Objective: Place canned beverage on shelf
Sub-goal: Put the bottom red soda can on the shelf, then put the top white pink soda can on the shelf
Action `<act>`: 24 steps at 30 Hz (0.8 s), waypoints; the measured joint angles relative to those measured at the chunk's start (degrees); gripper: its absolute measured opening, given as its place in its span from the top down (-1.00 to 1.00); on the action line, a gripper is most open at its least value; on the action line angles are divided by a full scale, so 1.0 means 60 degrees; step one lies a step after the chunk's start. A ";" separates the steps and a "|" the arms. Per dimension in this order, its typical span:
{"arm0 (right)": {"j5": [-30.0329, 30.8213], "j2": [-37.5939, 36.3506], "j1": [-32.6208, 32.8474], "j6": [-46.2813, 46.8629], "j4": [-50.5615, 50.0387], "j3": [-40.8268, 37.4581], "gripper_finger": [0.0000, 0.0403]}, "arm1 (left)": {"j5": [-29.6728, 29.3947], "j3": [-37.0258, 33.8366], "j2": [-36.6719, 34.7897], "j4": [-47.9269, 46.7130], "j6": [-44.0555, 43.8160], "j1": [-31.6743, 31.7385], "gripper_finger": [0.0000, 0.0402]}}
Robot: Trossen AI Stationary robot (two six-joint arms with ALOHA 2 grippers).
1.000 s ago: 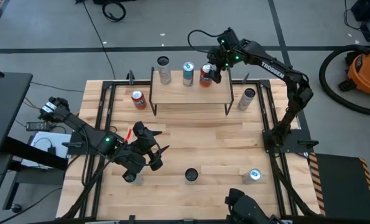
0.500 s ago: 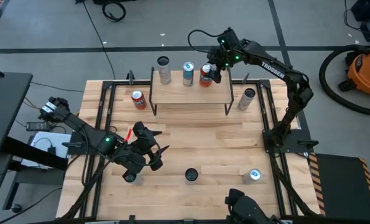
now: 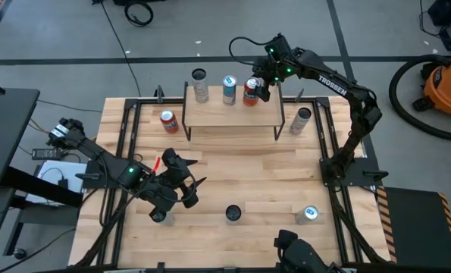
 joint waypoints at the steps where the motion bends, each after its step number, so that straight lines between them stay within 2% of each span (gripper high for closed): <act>1: 0.0020 0.0000 0.0000 -0.0032 0.0020 0.0000 -0.94 | -0.0003 0.0000 0.0000 0.0000 0.0000 0.0000 -0.55; 14: 0.0022 -0.0052 0.0007 -0.0028 0.0339 0.0000 -0.98 | -0.0003 0.0000 0.0000 -0.0004 -0.0002 0.0000 -0.55; 24: 0.0290 -0.0906 -0.0015 0.0396 0.0437 0.0000 -0.98 | -0.0003 0.0000 0.0003 -0.0004 -0.0004 0.0002 -0.55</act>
